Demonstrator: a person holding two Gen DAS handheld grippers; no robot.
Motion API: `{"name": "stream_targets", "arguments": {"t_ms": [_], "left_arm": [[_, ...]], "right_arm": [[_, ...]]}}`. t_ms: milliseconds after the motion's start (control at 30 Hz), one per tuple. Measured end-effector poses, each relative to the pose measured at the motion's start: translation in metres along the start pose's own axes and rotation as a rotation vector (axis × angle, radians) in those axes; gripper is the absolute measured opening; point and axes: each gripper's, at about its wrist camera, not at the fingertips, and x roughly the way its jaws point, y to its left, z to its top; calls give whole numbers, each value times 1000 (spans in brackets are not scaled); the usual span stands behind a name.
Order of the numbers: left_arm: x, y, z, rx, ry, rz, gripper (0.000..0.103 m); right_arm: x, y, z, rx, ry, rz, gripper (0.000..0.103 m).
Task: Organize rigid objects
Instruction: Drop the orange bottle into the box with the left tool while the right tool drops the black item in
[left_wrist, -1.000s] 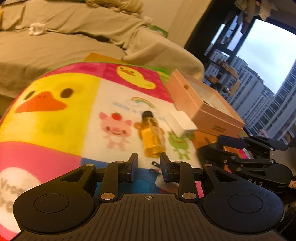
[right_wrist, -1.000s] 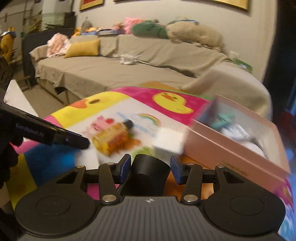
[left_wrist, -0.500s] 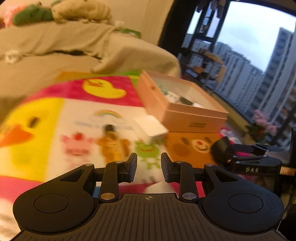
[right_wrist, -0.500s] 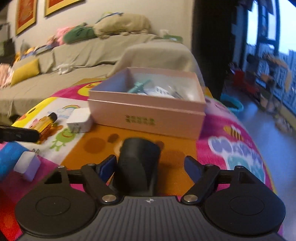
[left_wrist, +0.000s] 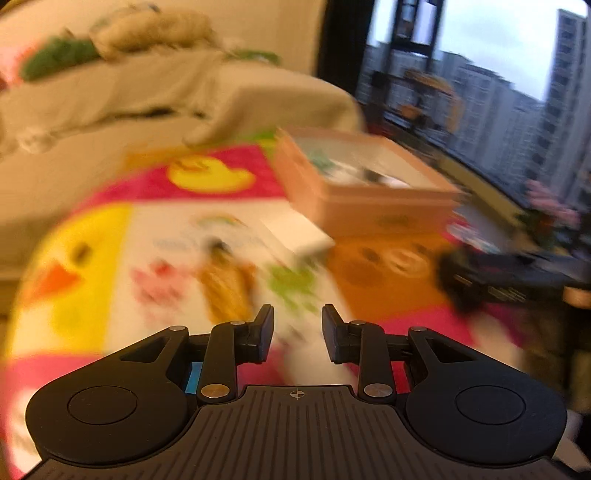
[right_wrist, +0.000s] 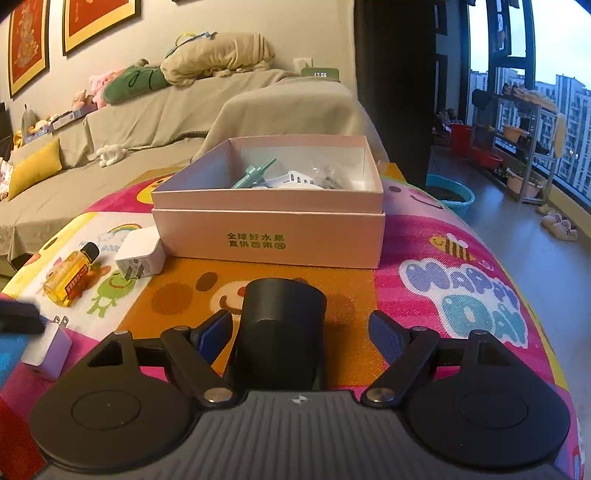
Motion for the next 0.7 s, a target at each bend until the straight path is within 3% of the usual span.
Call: {"name": "stream_targets", "arguments": {"t_ms": [67,167,300,467,500,533,567,700], "left_arm": [[10,8,6,-5,-24,66,32],[32,22,13,-43,10,110,32],[59,34,14,-80,72,95,37],[70,35,18,-41,28,70,36],[72,34,18,-22,19,68,36],[72,32,18,2,16,70,36],[71,29,17,26,18,68,34],[53,26,11,84,25,-2,32]], "right_arm": [[0,0,0,2,-1,4,81],[0,0,0,1,0,21,81],[0,8,0,-58,9,63,81],[15,15,10,-75,60,79,81],[20,15,12,-68,74,76,79],[23,15,14,-67,88,67,68],[26,18,16,-79,103,54,51],[11,18,18,-107,95,81,48]]}}
